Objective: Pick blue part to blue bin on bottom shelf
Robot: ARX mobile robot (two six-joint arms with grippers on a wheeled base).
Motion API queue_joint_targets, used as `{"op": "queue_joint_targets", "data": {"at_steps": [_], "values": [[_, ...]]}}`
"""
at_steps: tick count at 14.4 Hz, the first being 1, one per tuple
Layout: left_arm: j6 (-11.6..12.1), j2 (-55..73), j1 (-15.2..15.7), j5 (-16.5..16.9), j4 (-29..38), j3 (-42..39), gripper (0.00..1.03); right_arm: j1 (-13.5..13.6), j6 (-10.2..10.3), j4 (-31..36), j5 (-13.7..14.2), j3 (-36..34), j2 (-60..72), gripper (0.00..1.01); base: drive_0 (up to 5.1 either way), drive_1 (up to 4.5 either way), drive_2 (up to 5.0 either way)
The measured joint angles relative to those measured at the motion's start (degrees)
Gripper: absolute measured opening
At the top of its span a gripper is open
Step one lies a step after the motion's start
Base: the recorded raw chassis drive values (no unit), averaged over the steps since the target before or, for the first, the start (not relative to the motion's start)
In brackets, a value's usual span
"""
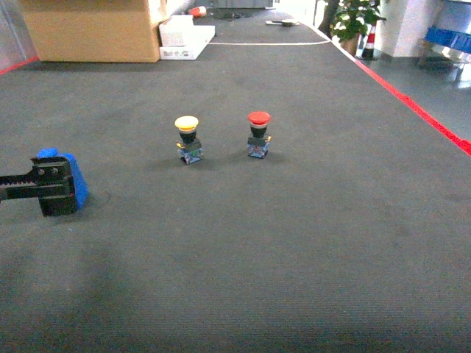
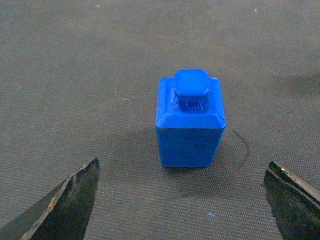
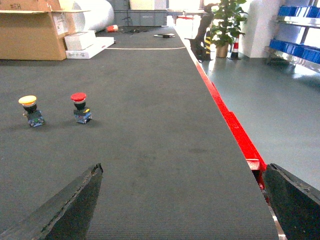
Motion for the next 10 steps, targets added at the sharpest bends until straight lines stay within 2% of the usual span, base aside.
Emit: {"op": "queue_joint_targets", "data": {"at_steps": [7, 9, 10], "values": [[-1.75, 11.50, 2.86, 2.64, -2.32, 10.88, 0.98, 0.00, 0.02, 0.00, 0.02, 0.00, 0.00, 0.98, 0.0, 0.00, 0.0], [-4.79, 16.02, 3.82, 3.52, -2.82, 15.15, 0.98, 0.00, 0.00, 0.00, 0.02, 0.00, 0.00, 0.98, 0.0, 0.00, 0.0], [-7.21, 18.43, 4.68, 5.68, -3.13, 18.23, 0.98, 0.00, 0.00, 0.00, 0.02, 0.00, 0.00, 0.98, 0.0, 0.00, 0.0]]}}
